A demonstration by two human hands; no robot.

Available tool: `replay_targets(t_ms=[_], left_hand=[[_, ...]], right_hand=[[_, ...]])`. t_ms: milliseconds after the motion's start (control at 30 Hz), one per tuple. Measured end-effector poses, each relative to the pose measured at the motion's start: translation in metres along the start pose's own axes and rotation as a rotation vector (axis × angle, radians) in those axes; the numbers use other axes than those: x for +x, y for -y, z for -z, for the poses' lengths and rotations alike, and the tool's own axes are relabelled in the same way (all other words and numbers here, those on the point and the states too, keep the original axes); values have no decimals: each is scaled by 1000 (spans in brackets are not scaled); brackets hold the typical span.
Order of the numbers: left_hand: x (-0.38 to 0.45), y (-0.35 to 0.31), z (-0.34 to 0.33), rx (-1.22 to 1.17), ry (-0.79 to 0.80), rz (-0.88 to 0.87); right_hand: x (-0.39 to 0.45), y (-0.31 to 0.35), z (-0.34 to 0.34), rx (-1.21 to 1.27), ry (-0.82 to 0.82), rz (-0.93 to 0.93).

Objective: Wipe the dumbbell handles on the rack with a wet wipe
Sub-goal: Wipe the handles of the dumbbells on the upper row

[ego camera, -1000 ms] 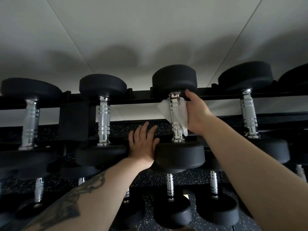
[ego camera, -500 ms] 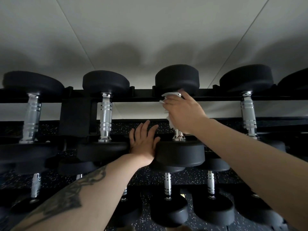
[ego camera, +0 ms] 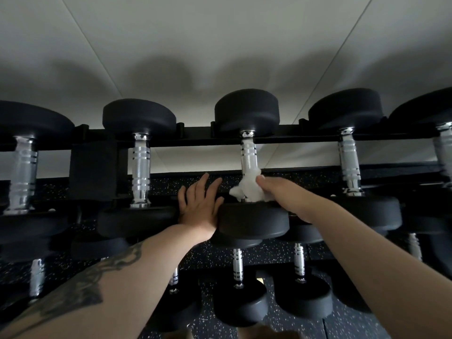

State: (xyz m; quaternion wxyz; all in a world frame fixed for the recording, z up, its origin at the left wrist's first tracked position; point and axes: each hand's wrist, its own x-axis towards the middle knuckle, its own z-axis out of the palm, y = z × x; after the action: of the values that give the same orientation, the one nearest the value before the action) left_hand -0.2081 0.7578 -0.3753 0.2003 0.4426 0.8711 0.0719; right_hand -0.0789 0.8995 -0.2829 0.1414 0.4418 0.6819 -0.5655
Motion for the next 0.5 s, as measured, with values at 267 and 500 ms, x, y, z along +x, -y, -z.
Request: replay_targets(t_ms=[267,500], left_hand=[[-1,2,-10,51,-129,-53],[1,1,-12,8,-248,-51]], right_hand=[[-21,6,3,-215,-25,7],[-35,12,-8,-514,-123,53]])
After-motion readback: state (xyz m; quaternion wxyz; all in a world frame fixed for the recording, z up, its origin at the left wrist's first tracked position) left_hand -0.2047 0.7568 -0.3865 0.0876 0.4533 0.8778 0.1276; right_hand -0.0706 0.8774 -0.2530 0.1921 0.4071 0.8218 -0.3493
